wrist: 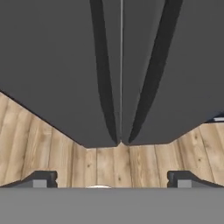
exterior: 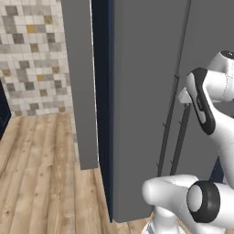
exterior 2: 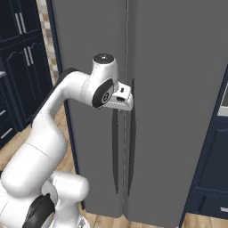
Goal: There is a bowl on the dining counter. Grab a lemon wedge from the fridge and place it in the bowl. Then get the liquor bottle and glass cup from the cabinet and place them next to the bowl.
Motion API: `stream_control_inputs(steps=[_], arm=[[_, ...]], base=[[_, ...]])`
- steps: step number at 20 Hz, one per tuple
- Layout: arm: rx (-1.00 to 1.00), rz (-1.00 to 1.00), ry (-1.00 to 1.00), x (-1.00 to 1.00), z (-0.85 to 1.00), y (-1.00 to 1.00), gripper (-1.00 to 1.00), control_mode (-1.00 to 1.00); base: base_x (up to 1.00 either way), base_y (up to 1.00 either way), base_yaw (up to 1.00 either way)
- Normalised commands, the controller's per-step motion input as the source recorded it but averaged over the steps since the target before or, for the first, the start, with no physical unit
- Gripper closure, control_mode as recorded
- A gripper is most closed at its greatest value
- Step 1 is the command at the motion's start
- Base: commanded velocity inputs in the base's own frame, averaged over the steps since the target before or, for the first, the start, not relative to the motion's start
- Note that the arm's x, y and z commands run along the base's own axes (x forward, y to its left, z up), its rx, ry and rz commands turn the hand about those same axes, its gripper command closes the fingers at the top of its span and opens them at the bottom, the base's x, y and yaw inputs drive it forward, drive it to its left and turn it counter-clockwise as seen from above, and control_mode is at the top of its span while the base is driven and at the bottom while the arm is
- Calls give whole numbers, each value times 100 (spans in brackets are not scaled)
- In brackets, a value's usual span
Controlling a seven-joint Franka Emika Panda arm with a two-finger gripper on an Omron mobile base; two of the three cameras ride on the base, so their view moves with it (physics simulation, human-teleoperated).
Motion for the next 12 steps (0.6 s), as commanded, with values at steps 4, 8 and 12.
stream_control_inputs(steps=[4, 8, 12], arm=[[0, -1, -2, 19, -17, -99, -100, -100], [1, 0, -1, 64, -21, -59, -100, -100], [2, 0, -5, 68, -19, -15, -100, -100]], base=[[0, 0, 0], [0, 0, 0], [0, 0, 0]])
